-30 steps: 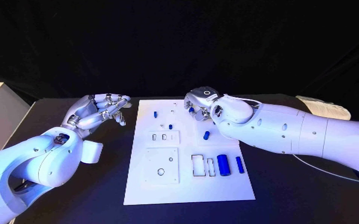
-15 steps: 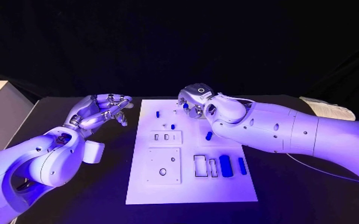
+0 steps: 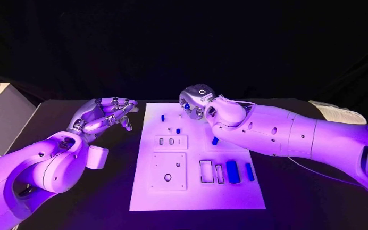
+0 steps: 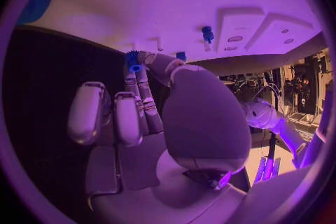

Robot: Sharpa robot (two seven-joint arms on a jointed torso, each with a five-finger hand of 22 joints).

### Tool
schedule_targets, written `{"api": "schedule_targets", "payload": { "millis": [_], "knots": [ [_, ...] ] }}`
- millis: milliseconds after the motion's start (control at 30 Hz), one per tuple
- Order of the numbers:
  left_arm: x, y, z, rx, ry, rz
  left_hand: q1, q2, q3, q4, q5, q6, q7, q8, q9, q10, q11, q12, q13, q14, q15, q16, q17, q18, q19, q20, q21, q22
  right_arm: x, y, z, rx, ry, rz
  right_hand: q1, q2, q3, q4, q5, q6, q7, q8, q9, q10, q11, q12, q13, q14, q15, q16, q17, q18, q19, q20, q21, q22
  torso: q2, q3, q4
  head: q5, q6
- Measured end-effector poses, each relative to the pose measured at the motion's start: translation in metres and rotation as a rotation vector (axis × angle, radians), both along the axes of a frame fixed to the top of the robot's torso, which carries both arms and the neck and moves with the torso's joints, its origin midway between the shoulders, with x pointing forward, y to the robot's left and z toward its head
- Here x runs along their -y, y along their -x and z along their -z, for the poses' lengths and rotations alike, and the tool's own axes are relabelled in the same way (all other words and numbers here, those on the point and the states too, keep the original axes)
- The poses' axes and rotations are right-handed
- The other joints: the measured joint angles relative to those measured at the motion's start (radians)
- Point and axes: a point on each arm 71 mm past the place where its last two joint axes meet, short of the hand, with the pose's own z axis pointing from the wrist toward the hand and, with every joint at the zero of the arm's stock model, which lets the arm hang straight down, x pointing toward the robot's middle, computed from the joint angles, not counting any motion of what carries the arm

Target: Assemble the parts on the task board

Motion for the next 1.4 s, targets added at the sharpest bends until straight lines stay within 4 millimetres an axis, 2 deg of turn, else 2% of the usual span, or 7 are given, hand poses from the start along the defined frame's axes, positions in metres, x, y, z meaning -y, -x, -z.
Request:
{"api": "schedule_targets", "payload": {
  "millis": [400,767,900,1400],
  "knots": [
    [0.002,0.0,0.0,0.0,0.0,0.005,0.0,0.0,0.0,0.0,0.0,0.0,0.0,0.0,0.0,0.0,0.0,0.0,0.0,0.0,0.0,0.0,0.0,0.0,0.0,0.0,0.0,0.0,-0.005,-0.005,0.0,0.012,0.005,0.004,0.0,0.0,0.0,0.0,0.0,0.0,0.0,0.0,0.002,0.0,0.0,-0.002,0.0,0.0,0.0,0.004,0.002,0.0,0.0,0.0,0.0,0.001,0.005,-0.0054,0.0094,-0.004,-0.001],
    [0.003,-0.001,0.0,0.003,-0.004,0.011,0.0,0.0,0.0,0.0,0.0,0.0,0.0,0.0,0.0,0.0,0.0,0.0,0.0,0.0,0.0,0.0,0.0,0.0,0.0,0.0,0.0,0.0,-0.009,-0.006,0.0,0.019,0.005,-0.001,0.0,0.0,0.0,0.0,-0.001,0.0,0.0,0.0,0.001,0.0,0.0,-0.006,0.0,0.0,0.0,0.004,0.002,0.0,0.0,0.0,0.0,0.001,0.008,-0.0061,0.0106,-0.001,-0.001],
    [0.004,-0.001,0.0,0.003,-0.005,0.012,0.0,0.0,0.0,0.0,0.0,0.0,0.0,0.0,0.0,0.0,0.0,0.0,0.0,0.0,0.0,0.0,0.0,0.0,0.0,0.0,0.0,0.0,-0.009,-0.007,0.0,0.02,0.007,0.002,0.0,0.0,0.0,0.0,-0.001,0.0,0.0,0.0,0.002,0.0,0.0,-0.007,0.0,0.0,0.0,0.004,0.002,0.0,0.0,0.0,0.004,0.002,0.007,-0.0072,0.0116,-0.005,-0.002],
    [0.004,-0.001,0.001,0.004,-0.009,0.015,0.0,0.0,0.0,0.0,0.0,0.0,0.0,0.0,0.0,0.0,0.0,0.0,0.0,0.0,0.0,0.0,0.0,0.0,0.0,0.0,0.0,0.0,-0.007,-0.012,0.001,0.021,0.016,0.017,-0.003,-0.003,0.004,-0.001,0.0,0.0,0.0,0.0,0.003,0.0,0.0,-0.009,0.0,0.0,0.0,0.004,0.002,0.0,0.0,0.0,0.003,0.002,0.002,-0.0105,0.0157,0.003,-0.014]
  ]
}}
